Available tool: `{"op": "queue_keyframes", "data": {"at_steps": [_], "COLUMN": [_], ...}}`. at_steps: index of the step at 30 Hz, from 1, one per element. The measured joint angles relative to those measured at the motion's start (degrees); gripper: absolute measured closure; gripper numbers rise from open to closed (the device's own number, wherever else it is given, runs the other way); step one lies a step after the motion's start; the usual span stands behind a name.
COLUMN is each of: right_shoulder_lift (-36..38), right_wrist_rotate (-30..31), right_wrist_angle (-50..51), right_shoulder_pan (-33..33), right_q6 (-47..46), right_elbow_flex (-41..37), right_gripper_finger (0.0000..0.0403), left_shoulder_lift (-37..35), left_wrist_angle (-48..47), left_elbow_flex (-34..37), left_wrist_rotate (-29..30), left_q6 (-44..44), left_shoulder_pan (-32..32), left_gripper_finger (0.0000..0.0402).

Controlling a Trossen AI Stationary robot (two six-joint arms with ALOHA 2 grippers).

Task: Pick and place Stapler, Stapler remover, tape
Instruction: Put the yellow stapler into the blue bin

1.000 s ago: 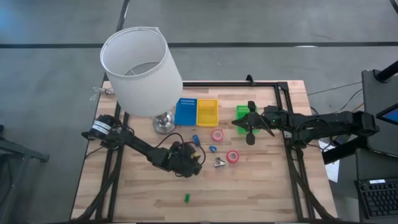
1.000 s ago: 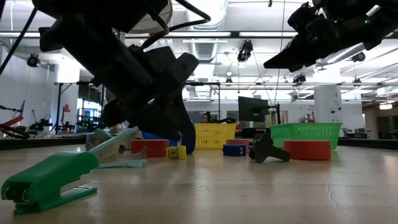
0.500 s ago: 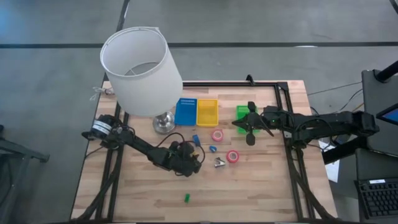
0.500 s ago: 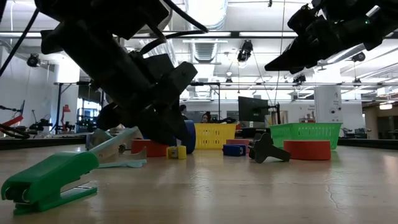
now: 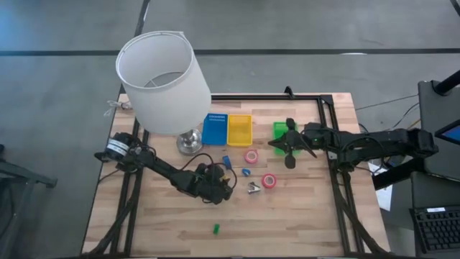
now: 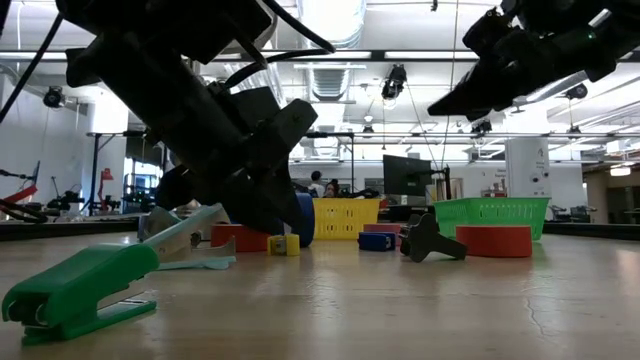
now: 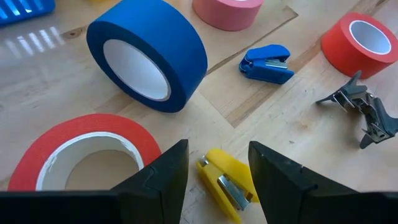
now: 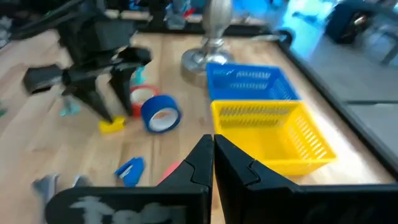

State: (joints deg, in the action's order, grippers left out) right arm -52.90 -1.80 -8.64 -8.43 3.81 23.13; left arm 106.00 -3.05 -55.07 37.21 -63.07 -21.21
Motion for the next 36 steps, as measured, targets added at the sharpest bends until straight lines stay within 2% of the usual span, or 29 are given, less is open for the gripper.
{"op": "queue_keyframes", "data": {"at_steps": [7, 19, 26, 30, 36], "right_shoulder_lift": [-0.21, -0.11, -0.11, -0.11, -0.11], "right_wrist_rotate": [-1.03, -1.07, -1.08, -1.1, -1.13], "right_wrist_angle": [0.3, -0.18, -1.54, -1.54, -1.54], "right_shoulder_pan": [0.02, 0.02, 0.02, 0.02, 0.02], "right_q6": [5.15, 5.69, 3.37, 2.58, 2.36], "right_elbow_flex": [-0.01, -0.01, -0.01, -0.01, -0.01], "right_gripper_finger": [0.0394, 0.0394, 0.0394, 0.0394, 0.0394], "left_shoulder_lift": [0.0, -0.09, 0.74, 0.76, 0.78], "left_wrist_angle": [-0.07, -2.71, -3.14, -3.55, -4.37], "left_elbow_flex": [0.0, -0.09, -0.17, -0.17, -0.83], "left_wrist_rotate": [-0.2, -2.43, -9.03, -9.65, -9.23], "left_q6": [-0.72, -3.45, -2.54, -1.32, 1.21], "left_shoulder_pan": [0.0, 0.24, 0.63, 0.64, 0.68], "left_gripper_finger": [0.023, 0.023, 0.0235, 0.0261, 0.0335]}}
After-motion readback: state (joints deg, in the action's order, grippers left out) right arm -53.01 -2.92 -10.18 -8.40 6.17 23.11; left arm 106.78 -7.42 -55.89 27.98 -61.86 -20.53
